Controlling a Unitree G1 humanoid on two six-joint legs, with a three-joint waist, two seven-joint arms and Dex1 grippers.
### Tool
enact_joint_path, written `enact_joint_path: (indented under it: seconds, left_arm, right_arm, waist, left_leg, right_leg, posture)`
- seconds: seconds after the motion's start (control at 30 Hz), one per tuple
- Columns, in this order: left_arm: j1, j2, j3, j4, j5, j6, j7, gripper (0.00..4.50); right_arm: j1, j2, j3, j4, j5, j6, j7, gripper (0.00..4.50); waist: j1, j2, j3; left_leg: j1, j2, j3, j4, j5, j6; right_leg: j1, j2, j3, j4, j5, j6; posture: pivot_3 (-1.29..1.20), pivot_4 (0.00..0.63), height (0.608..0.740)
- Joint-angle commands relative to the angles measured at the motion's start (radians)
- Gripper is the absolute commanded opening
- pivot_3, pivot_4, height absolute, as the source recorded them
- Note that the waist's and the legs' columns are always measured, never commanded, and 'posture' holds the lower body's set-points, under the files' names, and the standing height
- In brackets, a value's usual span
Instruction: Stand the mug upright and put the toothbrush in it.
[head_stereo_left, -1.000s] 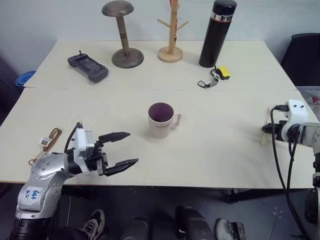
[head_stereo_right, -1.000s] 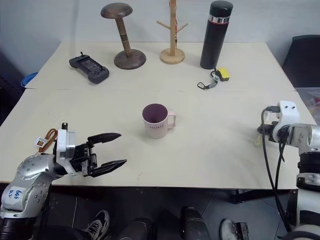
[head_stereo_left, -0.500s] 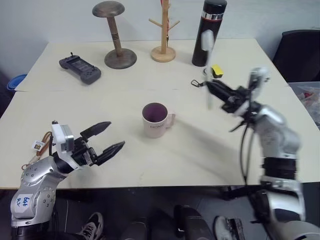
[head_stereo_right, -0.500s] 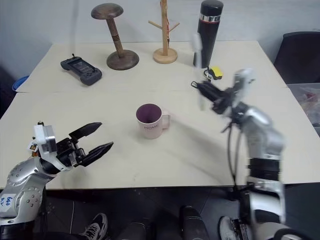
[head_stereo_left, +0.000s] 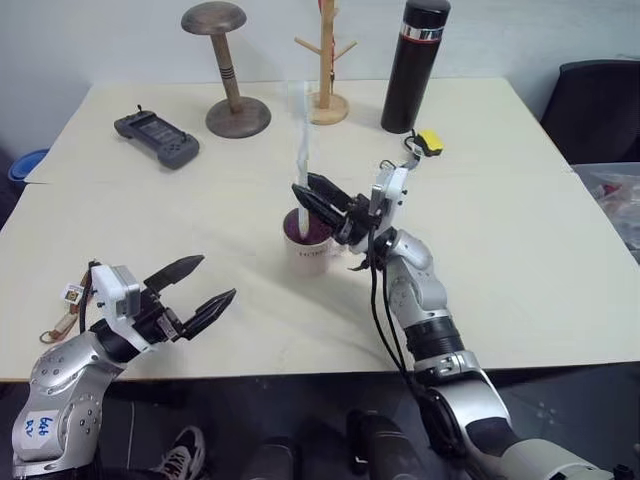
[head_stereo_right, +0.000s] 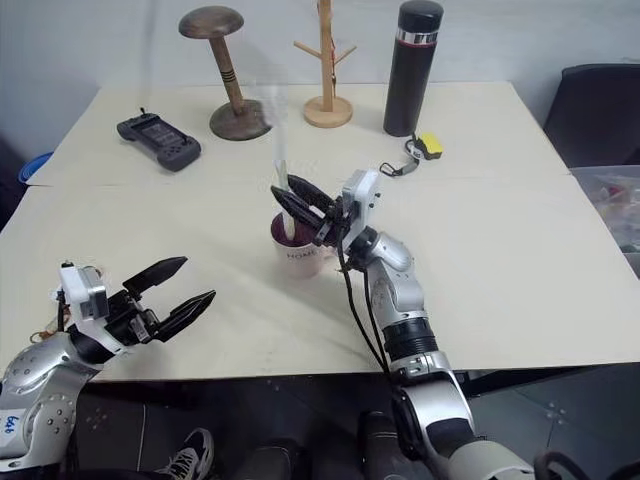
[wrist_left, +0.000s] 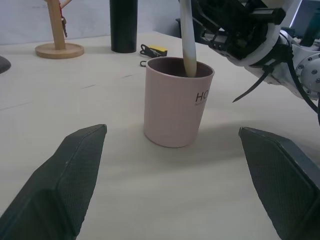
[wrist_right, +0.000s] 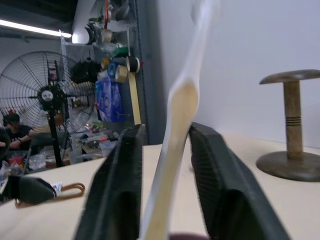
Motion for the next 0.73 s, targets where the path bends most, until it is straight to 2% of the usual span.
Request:
enact_joint_path:
  seconds: [0.03,0.1,0.23,0.37,0.43,0.5,0.63,0.73]
  left_arm:
    - [0.004,0.005,0.015,-0.023,-0.002,-0.019,-0.002,4.50]
    - [0.000,0.005,0.009,-0.020,0.004,-0.023,-0.003,4.50]
    - [0.008,0.018,0.021,0.000,0.046,-0.049,-0.002,4.50]
    - [0.074,0.065,0.048,0.040,0.109,-0.080,-0.031,4.50]
    - [0.115,0.086,0.054,0.073,0.162,-0.126,-0.044,4.50]
    - [0.149,0.100,0.060,0.106,0.208,-0.171,-0.048,4.50]
    - [0.174,0.091,0.058,0.148,0.259,-0.248,-0.042,4.50]
    - [0.166,0.079,0.042,0.155,0.290,-0.275,-0.012,4.50]
  right_arm:
    - [-0.020,-0.022,-0.012,0.017,-0.025,-0.085,0.008,2.53]
    - [-0.006,-0.050,-0.016,0.007,-0.033,-0.097,0.015,3.18]
    - [0.101,-0.189,-0.027,-0.161,-0.001,-0.021,0.070,4.46]
    - [0.288,-0.430,-0.055,-0.316,0.034,0.063,0.220,4.46]
    - [0.369,-0.538,-0.078,-0.298,0.022,0.024,0.295,4.46]
    - [0.433,-0.633,-0.095,-0.223,-0.008,-0.098,0.404,4.46]
    - [0.460,-0.706,-0.155,-0.074,-0.011,-0.165,0.426,4.46]
    - [0.460,-0.707,-0.174,-0.036,0.005,-0.145,0.407,4.46]
  waist:
    - [-0.002,0.000,0.000]
    - [-0.003,0.000,0.000]
    - [0.005,0.000,0.000]
    - [0.015,0.000,0.000]
    - [0.024,0.000,0.000]
    - [0.024,0.000,0.001]
    - [0.029,0.000,0.001]
    - [0.031,0.000,0.001]
  left_leg:
    - [0.000,0.000,0.000,0.000,0.000,0.000]
    - [0.000,0.001,0.000,0.000,0.000,0.000]
    - [-0.001,0.001,0.000,0.000,0.000,0.000]
    - [-0.001,0.000,0.000,0.000,-0.001,0.001]
    - [-0.001,0.000,0.000,-0.001,-0.001,0.001]
    - [0.000,0.000,0.002,-0.001,-0.001,0.002]
    - [0.007,0.002,0.004,-0.002,-0.001,0.002]
    - [0.007,0.002,0.003,-0.002,-0.001,0.002]
  right_leg:
    - [0.000,0.000,0.000,0.000,0.000,0.000]
    - [0.000,0.000,0.000,0.000,0.000,0.000]
    - [0.000,0.000,0.000,0.000,0.000,0.000]
    - [0.000,-0.001,0.000,-0.001,0.000,0.000]
    - [0.000,-0.001,0.000,-0.003,0.000,0.000]
    - [0.000,0.000,0.002,-0.006,0.000,0.000]
    - [0.007,0.000,0.003,-0.005,0.000,0.000]
    - [0.008,0.000,0.004,-0.005,0.000,0.000]
  posture:
    - [0.00,0.150,0.740]
    - [0.00,0.150,0.740]
    - [0.00,0.150,0.740]
    - [0.00,0.150,0.740]
    - [0.00,0.150,0.740]
    - [0.00,0.150,0.740]
    - [0.00,0.150,0.740]
    - [0.00,0.150,0.740]
